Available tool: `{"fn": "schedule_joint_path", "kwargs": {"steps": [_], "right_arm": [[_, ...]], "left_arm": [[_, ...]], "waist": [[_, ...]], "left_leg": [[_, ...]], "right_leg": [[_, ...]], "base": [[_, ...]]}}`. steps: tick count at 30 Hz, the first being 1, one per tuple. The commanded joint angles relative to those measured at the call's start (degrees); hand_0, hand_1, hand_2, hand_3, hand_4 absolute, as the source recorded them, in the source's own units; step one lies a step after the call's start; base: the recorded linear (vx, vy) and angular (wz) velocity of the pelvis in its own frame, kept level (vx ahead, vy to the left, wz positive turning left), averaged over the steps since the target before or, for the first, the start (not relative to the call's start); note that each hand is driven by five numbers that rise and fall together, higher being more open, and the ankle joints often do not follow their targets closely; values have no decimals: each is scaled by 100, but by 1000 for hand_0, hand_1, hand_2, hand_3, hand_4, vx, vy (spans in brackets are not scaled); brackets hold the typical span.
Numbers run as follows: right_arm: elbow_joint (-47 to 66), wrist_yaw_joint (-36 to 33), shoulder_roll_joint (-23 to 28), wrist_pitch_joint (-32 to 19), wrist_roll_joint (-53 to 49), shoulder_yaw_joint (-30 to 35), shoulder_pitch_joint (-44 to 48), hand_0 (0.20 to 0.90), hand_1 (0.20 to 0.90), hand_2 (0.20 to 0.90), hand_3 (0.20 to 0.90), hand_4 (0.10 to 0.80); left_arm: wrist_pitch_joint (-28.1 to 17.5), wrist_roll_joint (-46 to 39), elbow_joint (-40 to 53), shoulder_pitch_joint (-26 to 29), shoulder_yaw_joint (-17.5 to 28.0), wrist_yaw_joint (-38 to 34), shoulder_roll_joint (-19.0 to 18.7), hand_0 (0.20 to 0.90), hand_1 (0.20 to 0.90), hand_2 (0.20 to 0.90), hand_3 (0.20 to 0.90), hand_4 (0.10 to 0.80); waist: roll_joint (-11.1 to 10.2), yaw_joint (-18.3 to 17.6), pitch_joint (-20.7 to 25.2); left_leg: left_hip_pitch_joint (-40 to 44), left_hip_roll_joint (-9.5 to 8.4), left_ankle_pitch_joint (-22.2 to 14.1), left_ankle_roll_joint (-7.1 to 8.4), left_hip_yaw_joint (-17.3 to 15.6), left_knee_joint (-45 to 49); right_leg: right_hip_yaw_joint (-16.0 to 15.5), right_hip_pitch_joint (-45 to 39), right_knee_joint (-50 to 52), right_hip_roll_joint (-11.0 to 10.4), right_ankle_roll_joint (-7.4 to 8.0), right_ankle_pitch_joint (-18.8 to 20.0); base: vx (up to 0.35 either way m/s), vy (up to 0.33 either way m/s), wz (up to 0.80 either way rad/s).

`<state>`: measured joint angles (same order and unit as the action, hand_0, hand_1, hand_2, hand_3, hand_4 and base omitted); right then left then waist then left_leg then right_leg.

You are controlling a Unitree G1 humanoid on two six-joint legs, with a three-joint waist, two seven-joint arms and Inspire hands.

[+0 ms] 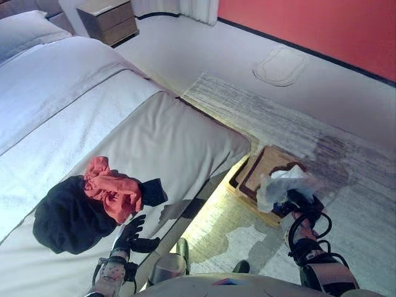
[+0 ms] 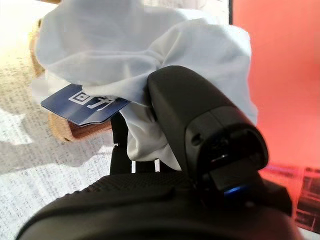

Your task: Pick up the clothes from the bed and place them into the basket

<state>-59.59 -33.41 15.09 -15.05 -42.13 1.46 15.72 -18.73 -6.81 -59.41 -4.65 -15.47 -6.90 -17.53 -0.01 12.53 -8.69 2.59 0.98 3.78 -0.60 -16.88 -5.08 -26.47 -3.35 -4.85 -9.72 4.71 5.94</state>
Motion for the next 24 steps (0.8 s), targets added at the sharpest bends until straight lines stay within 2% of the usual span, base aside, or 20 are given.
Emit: {"fn": "schedule_joint_path", "kwargs": {"steps": [1,11,24], "right_arm": [[264,-13,534,-218,190,17,447,300,300,300,200,100],[177,38,688,-76,197,20,499,300,300,300,200,100],[268,50,955,43,301,66,724,300,300,300,200,100]], "left_arm": [[-243,66,-98,219,-74,13,-1,900,900,900,900,800],[-397,222,-132,-147,-42,-16,-57,900,900,900,900,800],[-417,177,-59,-169,-75,59,-122,900,900,900,900,800]], "waist": [[101,202,204],[117,256,235],[149,241,199]], "left_leg": [[-308,-18,-172,217,832,75],[-156,-34,-226,262,1001,32],[-116,-89,-245,258,1141,8]], "right_leg": [[-13,-225,375,-55,274,-397],[-67,-341,298,16,192,-437],[-79,-340,294,-5,198,-410]], "base": [[60,-39,-3],[37,-13,8],[7,-2,4]]}}
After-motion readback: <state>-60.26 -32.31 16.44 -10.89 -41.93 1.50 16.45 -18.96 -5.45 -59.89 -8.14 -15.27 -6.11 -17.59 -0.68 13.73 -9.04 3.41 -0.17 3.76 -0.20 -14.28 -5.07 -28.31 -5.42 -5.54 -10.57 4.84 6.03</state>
